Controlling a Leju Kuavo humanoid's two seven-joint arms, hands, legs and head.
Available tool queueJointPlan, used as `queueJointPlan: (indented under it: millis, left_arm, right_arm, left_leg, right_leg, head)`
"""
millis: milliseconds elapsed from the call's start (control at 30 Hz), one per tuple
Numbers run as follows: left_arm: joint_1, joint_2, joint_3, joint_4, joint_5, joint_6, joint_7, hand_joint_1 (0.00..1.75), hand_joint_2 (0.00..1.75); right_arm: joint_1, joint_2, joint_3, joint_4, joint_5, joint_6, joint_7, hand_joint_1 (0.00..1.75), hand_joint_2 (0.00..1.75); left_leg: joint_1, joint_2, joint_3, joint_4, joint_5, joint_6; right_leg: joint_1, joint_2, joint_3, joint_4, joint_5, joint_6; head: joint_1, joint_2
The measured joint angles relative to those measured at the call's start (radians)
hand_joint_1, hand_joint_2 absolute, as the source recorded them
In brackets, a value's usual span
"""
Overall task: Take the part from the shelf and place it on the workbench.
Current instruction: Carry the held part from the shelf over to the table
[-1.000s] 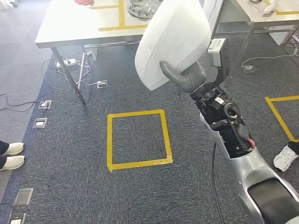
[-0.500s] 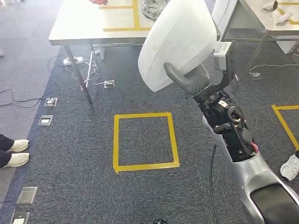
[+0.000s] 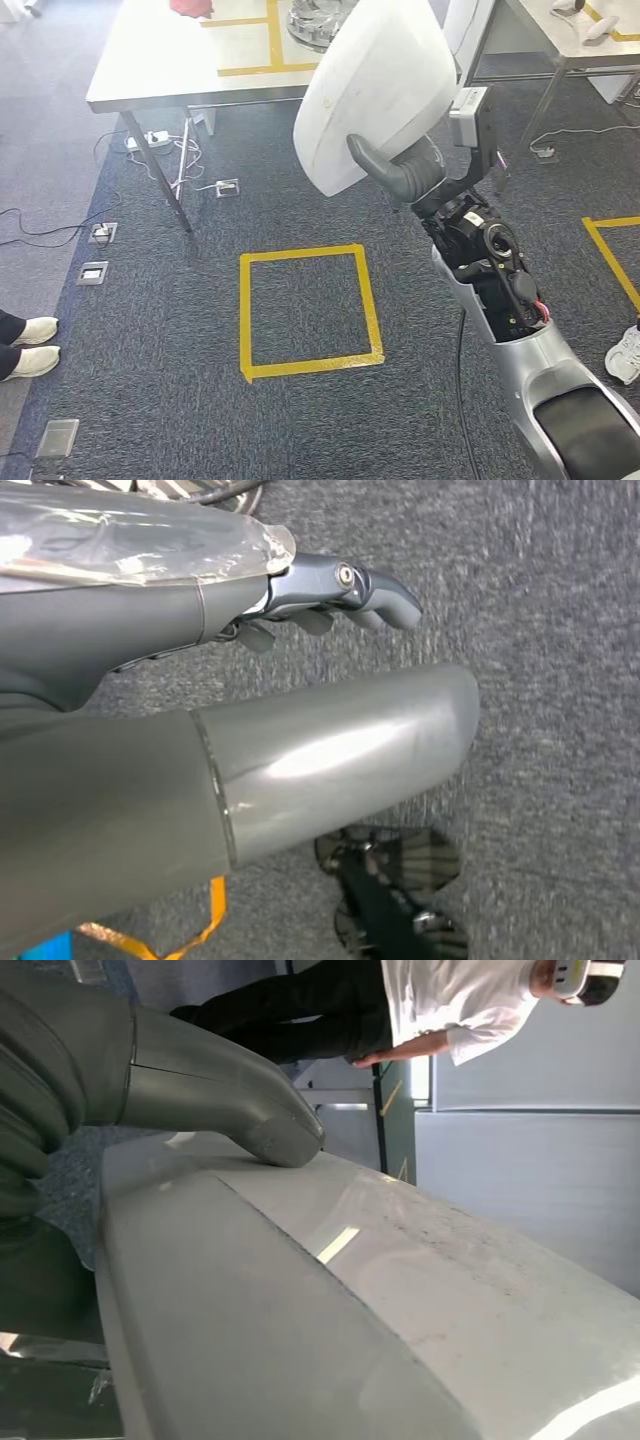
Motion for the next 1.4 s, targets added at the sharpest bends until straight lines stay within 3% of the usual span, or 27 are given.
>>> queueJointPlan:
  millis: [33, 100, 133, 200, 300, 367, 433, 467, 500, 533, 600, 667, 733, 800, 833, 867, 933, 1000, 1033, 1100, 1133, 1200, 1300, 1333, 1400]
  left_arm:
    - [0.0, 0.0, 0.0, 0.0, 0.0, 0.0, 0.0, 0.0, 0.0]
    - [0.0, 0.001, 0.0, 0.0, -0.001, 0.0, 0.0, 0.0, 0.0]
    - [-0.001, 0.001, 0.0, 0.0, -0.001, 0.0, 0.0, 0.0, 0.0]
    - [-0.002, 0.001, 0.0, 0.0, -0.003, 0.0, 0.0, 0.0, 0.0]
    - [-0.002, 0.0, 0.0, 0.0, -0.004, 0.0, 0.0, 0.0, 0.0]
    - [-0.002, 0.0, 0.0, 0.0, -0.004, 0.0, 0.0, 0.0, 0.0]
    - [-0.002, 0.0, 0.0, 0.0, -0.005, 0.0, 0.0, 0.0, 0.0]
    - [-0.001, 0.0, 0.0, 0.0, -0.006, 0.0, 0.0, 0.0, 0.0]
    - [-0.001, -0.001, 0.0, 0.0, -0.008, 0.0, 0.0, 0.0, 0.0]
    - [-0.001, -0.001, 0.0, 0.0, -0.009, -0.001, 0.0, 0.0, 0.0]
    - [-0.002, -0.002, 0.0, 0.0, -0.011, -0.001, 0.0, 0.0, 0.0]
    - [-0.004, -0.005, 0.0, 0.0, -0.012, -0.002, 0.0, 0.0, 0.0]
    - [-0.007, -0.006, 0.0, 0.0, -0.014, -0.003, 0.001, 0.0, 0.0]
    - [-0.01, -0.006, 0.0, 0.0, -0.016, -0.004, 0.002, 0.0, 0.0]
    - [-0.012, -0.007, 0.0, 0.001, -0.016, -0.005, 0.002, 0.0, 0.0]
    - [-0.014, -0.006, 0.0, 0.001, -0.017, -0.005, 0.002, 0.0, 0.0]
    - [-0.015, -0.005, 0.0, 0.001, -0.017, -0.005, 0.003, 0.0, 0.0]
    - [-0.012, -0.003, 0.0, 0.001, -0.017, -0.005, 0.005, 0.0, 0.0]
    - [-0.011, -0.002, 0.0, 0.001, -0.017, -0.005, 0.005, 0.0, 0.0]
    - [-0.011, -0.002, 0.0, 0.001, -0.017, -0.005, 0.007, 0.0, 0.0]
    - [-0.011, -0.001, 0.0, 0.001, -0.017, -0.005, 0.008, 0.0, 0.0]
    - [-0.011, -0.001, 0.0, 0.001, -0.017, -0.004, 0.01, 0.0, 0.0]
    - [-0.011, -0.001, 0.0, 0.001, -0.017, -0.004, 0.011, 0.0, 0.0]
    - [-0.013, -0.001, 0.0, 0.001, -0.017, -0.004, 0.011, 0.0, 0.0]
    - [-0.014, -0.001, 0.0, 0.001, -0.017, -0.004, 0.011, 0.0, 0.0]
  right_arm:
    - [0.003, 0.0, 0.0, 0.0, 0.0, 0.0, 0.0, 1.75, 1.75]
    - [0.004, 0.0, -0.002, 0.0, 0.0, -0.001, 0.001, 1.75, 1.75]
    - [0.004, 0.0, -0.003, 0.0, 0.0, -0.001, 0.001, 1.75, 1.75]
    - [0.004, 0.0, -0.005, -0.002, 0.0, 0.0, 0.0, 1.75, 1.75]
    - [0.004, 0.0, -0.009, -0.007, 0.0, 0.0, -0.002, 1.75, 1.75]
    - [0.001, -0.001, -0.012, -0.009, 0.0, 0.0, -0.003, 1.75, 1.75]
    - [0.003, -0.002, -0.016, -0.009, 0.0, -0.001, -0.004, 1.75, 1.75]
    - [0.007, -0.002, -0.018, -0.009, 0.0, -0.002, -0.004, 1.75, 1.75]
    - [0.009, -0.002, -0.02, -0.009, 0.0, -0.003, -0.004, 1.75, 1.75]
    - [0.011, -0.002, -0.022, -0.009, 0.0, -0.004, -0.004, 1.75, 1.75]
    - [0.011, -0.002, -0.028, -0.01, -0.001, -0.005, -0.004, 1.75, 1.75]
    - [0.01, -0.003, -0.032, -0.012, -0.001, -0.006, -0.003, 1.75, 1.75]
    - [0.009, -0.003, -0.036, -0.016, -0.001, -0.009, -0.002, 1.75, 1.75]
    - [0.008, -0.003, -0.04, -0.022, -0.001, -0.011, -0.001, 1.75, 1.75]
    - [0.007, -0.003, -0.042, -0.024, 0.0, -0.011, -0.001, 1.75, 1.75]
    - [0.005, -0.003, -0.043, -0.025, 0.0, -0.011, -0.001, 1.75, 1.75]
    - [0.007, -0.003, -0.044, -0.025, 0.0, -0.011, 0.0, 1.75, 1.75]
    - [0.013, -0.003, -0.045, -0.025, 0.0, -0.011, 0.0, 1.75, 1.75]
    - [0.015, -0.003, -0.045, -0.025, 0.0, -0.012, 0.001, 1.75, 1.75]
    - [0.017, -0.003, -0.045, -0.025, 0.0, -0.013, 0.001, 1.75, 1.75]
    - [0.017, -0.003, -0.046, -0.025, 0.0, -0.014, 0.0, 1.75, 1.75]
    - [0.018, -0.003, -0.05, -0.025, 0.0, -0.017, -0.001, 1.75, 1.75]
    - [0.02, -0.004, -0.057, -0.025, 0.0, -0.019, -0.002, 1.75, 1.75]
    - [0.02, -0.005, -0.059, -0.025, 0.0, -0.019, -0.002, 1.75, 1.75]
    - [0.019, -0.008, -0.062, -0.025, 0.0, -0.02, -0.003, 1.75, 1.75]
  left_leg:
    - [0.003, 0.001, 0.008, -0.04, 0.038, -0.003]
    - [0.008, 0.003, 0.064, -0.183, 0.122, -0.008]
    - [0.008, 0.003, 0.09, -0.24, 0.143, -0.005]
    - [0.004, 0.002, 0.112, -0.284, 0.138, 0.01]
    - [0.003, 0.001, 0.129, -0.291, 0.123, 0.038]
    - [0.003, 0.0, 0.146, -0.294, 0.114, 0.052]
    - [-0.002, -0.001, 0.16, -0.294, 0.101, 0.06]
    - [-0.005, -0.001, 0.169, -0.294, 0.094, 0.062]
    - [-0.008, -0.002, 0.179, -0.294, 0.086, 0.063]
    - [-0.011, -0.003, 0.191, -0.294, 0.078, 0.064]
    - [-0.016, -0.003, 0.218, -0.295, 0.059, 0.063]
    - [-0.018, -0.004, 0.232, -0.297, 0.044, 0.058]
    - [-0.017, -0.002, 0.238, -0.299, 0.04, 0.047]
    - [-0.017, 0.002, 0.24, -0.288, 0.038, 0.037]
    - [-0.016, 0.002, 0.225, -0.257, 0.035, 0.032]
    - [-0.015, 0.002, 0.195, -0.204, 0.025, 0.027]
    - [-0.009, 0.002, 0.106, -0.071, -0.014, 0.014]
    - [0.0, 0.002, 0.04, -0.011, -0.036, 0.002]
    - [0.004, 0.002, 0.032, -0.034, -0.016, -0.003]
    - [0.012, 0.004, 0.062, -0.165, 0.084, -0.01]
    - [0.013, 0.005, 0.08, -0.231, 0.122, -0.01]
    - [0.011, 0.007, 0.099, -0.295, 0.153, 0.004]
    - [0.008, 0.006, 0.111, -0.297, 0.149, 0.032]
    - [0.008, 0.006, 0.119, -0.298, 0.146, 0.039]
    - [0.008, 0.004, 0.132, -0.3, 0.137, 0.05]
  right_leg:
    - [-0.003, 0.001, 0.008, 0.0, -0.007, 0.004]
    - [-0.006, 0.002, 0.026, 0.001, -0.023, 0.016]
    - [-0.005, 0.004, 0.031, 0.002, -0.031, 0.023]
    - [-0.002, 0.006, 0.038, 0.0, -0.04, 0.036]
    - [-0.005, 0.006, 0.039, 0.019, -0.053, 0.05]
    - [-0.007, 0.004, -0.009, 0.116, -0.09, 0.054]
    - [-0.005, 0.004, -0.097, 0.263, -0.139, 0.055]
    - [-0.004, 0.004, -0.135, 0.312, -0.149, 0.054]
    - [-0.003, 0.004, -0.156, 0.324, -0.139, 0.051]
    - [0.0, 0.004, -0.159, 0.297, -0.108, 0.045]
    - [0.01, 0.004, -0.13, 0.167, -0.005, 0.025]
    - [0.02, 0.002, -0.099, 0.062, 0.051, 0.007]
    - [0.026, 0.0, -0.085, 0.027, 0.051, 0.0]
    - [0.02, 0.0, -0.061, 0.003, 0.058, -0.003]
    - [0.016, -0.001, -0.047, -0.006, 0.058, -0.006]
    - [0.011, -0.001, -0.036, -0.014, 0.057, -0.009]
    - [0.01, -0.002, -0.024, -0.017, 0.048, -0.013]
    - [0.006, 0.0, -0.01, -0.017, 0.034, -0.011]
    - [0.003, 0.001, -0.001, -0.016, 0.026, -0.007]
    - [-0.003, 0.002, 0.018, -0.014, 0.007, 0.004]
    - [-0.004, 0.003, 0.026, -0.011, -0.003, 0.011]
    - [-0.003, 0.005, 0.032, -0.006, -0.018, 0.026]
    - [-0.004, 0.005, 0.037, 0.005, -0.029, 0.043]
    - [-0.006, 0.004, 0.026, 0.031, -0.038, 0.047]
    - [-0.007, 0.002, -0.035, 0.146, -0.077, 0.052]
  head:
    - [-0.003, 0.0]
    - [-0.009, 0.0]
    - [-0.014, 0.0]
    - [-0.017, 0.0]
    - [-0.009, 0.0]
    - [0.002, 0.0]
    - [0.014, 0.0]
    - [0.019, 0.0]
    - [0.024, 0.0]
    - [0.028, 0.0]
    - [0.036, 0.0]
    - [0.035, 0.0]
    - [0.033, 0.0]
    - [0.035, 0.0]
    - [0.032, 0.0]
    - [0.029, 0.0]
    - [0.02, 0.0]
    - [0.012, 0.0]
    - [0.008, 0.0]
    - [0.0, 0.0]
    - [-0.007, 0.0]
    - [-0.015, 0.0]
    - [-0.01, 0.0]
    - [-0.007, 0.0]
    - [0.005, 0.0]
